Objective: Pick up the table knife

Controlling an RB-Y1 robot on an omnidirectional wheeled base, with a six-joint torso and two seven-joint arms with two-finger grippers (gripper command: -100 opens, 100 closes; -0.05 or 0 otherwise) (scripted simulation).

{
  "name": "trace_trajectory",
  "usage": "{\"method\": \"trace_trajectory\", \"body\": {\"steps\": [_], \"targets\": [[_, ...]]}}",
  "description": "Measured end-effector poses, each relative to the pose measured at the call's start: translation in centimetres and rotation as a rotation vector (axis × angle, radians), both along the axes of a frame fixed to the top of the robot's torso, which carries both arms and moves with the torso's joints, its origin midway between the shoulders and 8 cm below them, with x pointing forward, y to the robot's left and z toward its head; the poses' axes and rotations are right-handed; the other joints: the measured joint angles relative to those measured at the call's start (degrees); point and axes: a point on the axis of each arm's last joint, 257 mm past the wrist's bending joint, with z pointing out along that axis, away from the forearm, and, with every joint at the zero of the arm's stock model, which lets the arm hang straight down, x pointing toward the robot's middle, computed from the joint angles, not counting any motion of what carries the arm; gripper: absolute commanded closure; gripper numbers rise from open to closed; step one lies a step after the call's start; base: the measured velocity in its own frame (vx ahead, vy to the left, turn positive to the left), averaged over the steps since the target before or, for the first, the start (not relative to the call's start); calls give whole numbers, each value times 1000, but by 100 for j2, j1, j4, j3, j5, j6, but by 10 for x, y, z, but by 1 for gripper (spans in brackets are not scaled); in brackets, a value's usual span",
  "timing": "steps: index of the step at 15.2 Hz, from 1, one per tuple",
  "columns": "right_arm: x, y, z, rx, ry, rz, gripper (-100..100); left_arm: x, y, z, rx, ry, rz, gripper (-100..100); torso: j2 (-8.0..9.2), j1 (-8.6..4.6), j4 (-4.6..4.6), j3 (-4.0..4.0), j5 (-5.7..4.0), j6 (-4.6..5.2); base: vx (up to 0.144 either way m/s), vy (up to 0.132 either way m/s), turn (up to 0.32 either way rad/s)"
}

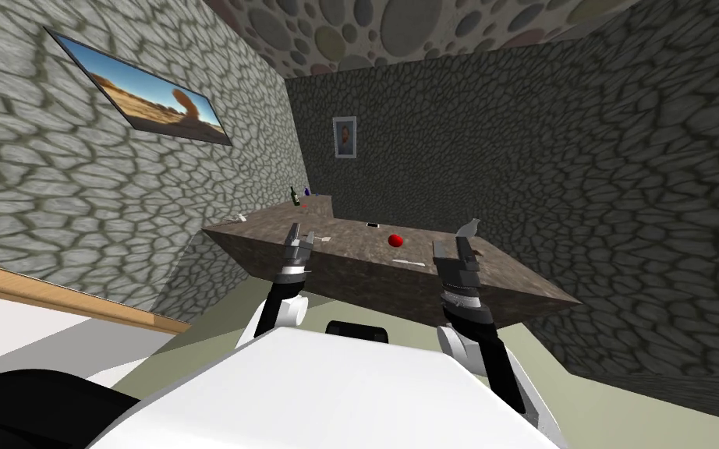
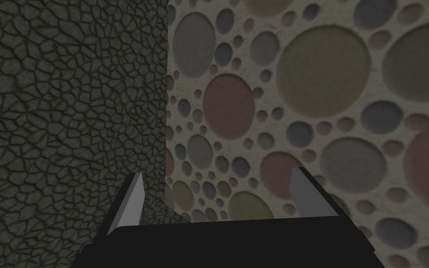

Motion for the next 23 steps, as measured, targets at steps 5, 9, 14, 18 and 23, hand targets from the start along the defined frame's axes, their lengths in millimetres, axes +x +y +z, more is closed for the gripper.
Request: {"method": "trace_trajectory", "body": {"steps": [5,9,14,18,23], "targets": [[6,3,-34,-152,91,-5,-100,0,0,0,0,0,0,0,-1,1,-1,-1,0,-1,9,11,154],[8,-2,-69,-287,172,-9,-100,0,0,0,0,0,0,0,-3,1,-1,-2,0,-2,13,13,184],[8,-9,-108,-448,264,-6,-100,0,0,0,0,0,0,0,-3,0,-1,-2,0,-1,12,11,157],[3,-18,-139,-574,336,-1,-100,0,0,0,0,0,0,0,-3,0,-1,-2,1,2,14,10,171],[-6,-37,-181,-738,429,11,-100,0,0,0,0,0,0,0,-4,2,-1,-3,1,2,15,12,177]]}}
